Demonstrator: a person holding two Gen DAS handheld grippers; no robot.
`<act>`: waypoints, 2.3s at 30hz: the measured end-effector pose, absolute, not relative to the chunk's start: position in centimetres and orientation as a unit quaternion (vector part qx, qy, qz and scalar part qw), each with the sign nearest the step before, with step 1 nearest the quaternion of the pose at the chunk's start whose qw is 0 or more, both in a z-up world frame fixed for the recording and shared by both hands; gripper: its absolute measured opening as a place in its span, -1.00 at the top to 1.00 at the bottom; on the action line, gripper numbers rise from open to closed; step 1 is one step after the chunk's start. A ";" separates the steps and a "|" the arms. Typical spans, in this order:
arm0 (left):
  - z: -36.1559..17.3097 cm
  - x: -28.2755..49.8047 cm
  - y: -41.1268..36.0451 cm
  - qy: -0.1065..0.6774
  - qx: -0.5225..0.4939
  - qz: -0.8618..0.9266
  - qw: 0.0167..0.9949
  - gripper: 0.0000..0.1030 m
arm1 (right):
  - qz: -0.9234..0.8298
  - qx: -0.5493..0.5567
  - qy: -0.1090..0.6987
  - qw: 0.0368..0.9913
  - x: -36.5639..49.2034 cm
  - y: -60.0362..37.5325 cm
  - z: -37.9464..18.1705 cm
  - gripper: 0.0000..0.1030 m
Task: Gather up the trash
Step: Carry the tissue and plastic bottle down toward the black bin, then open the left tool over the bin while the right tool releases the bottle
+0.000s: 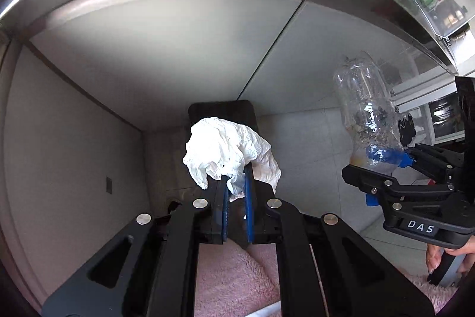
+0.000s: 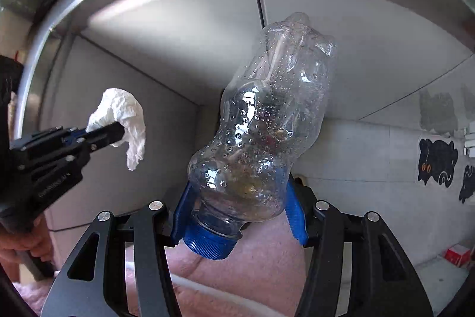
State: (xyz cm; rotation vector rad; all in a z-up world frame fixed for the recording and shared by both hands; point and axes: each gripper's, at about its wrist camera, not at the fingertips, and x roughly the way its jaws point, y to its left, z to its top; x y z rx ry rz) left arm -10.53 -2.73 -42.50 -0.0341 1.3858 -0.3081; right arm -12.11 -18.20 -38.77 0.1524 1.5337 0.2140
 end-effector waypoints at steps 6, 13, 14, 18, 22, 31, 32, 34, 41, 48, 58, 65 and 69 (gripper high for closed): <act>-46.7 -8.7 -3.0 0.654 -0.024 -0.147 0.741 0.86 | 0.112 0.062 0.706 0.696 -11.7 -18.0 -44.3 -0.08; -51.3 -6.5 -3.2 0.677 -0.029 -0.143 0.722 0.86 | 0.132 0.073 0.706 0.692 -10.7 -17.5 -48.5 -0.08; -51.9 -6.2 -3.2 0.679 -0.027 -0.142 0.720 0.86 | 0.134 0.076 0.708 0.689 -10.8 -17.8 -49.1 -0.08; -54.0 -5.3 -4.3 0.690 -0.017 -0.138 0.710 0.86 | 0.137 0.081 0.718 0.678 -10.1 -17.9 -51.6 -0.07; -55.8 -4.3 -4.4 0.701 -0.018 -0.142 0.698 0.86 | 0.148 0.054 0.724 0.672 -10.0 -17.2 -53.5 -0.08; -59.1 -2.9 -5.1 0.720 -0.015 -0.137 0.680 0.85 | 0.136 0.067 0.739 0.657 -9.5 -16.4 -56.0 -0.08; -59.4 -2.8 -5.1 0.721 -0.015 -0.136 0.679 0.85 | 0.133 0.072 0.741 0.654 -9.2 -16.3 -56.2 -0.08; -59.8 -2.6 -5.1 0.723 -0.018 -0.135 0.678 0.85 | 0.127 0.088 0.748 0.646 -8.4 -16.5 -56.9 -0.08; -60.5 -1.8 -5.1 0.725 -0.023 -0.136 0.674 0.81 | 0.126 0.110 0.756 0.633 -7.7 -16.3 -57.6 -0.10; -60.0 -1.2 -4.7 0.721 -0.019 -0.126 0.681 0.29 | 0.107 0.103 0.750 0.645 -7.3 -16.8 -57.0 -0.43; -58.1 -0.5 -4.2 0.709 -0.021 -0.124 0.694 -0.15 | 0.093 0.096 0.748 0.650 -7.1 -17.5 -55.7 -0.56; -54.6 -1.2 -3.6 0.694 -0.033 -0.123 0.709 -0.23 | 0.086 0.099 0.740 0.660 -7.5 -18.6 -53.4 -0.57; -51.2 -1.9 -3.2 0.678 -0.025 -0.127 0.724 -0.29 | 0.083 0.099 0.723 0.679 -7.6 -19.4 -49.8 -0.59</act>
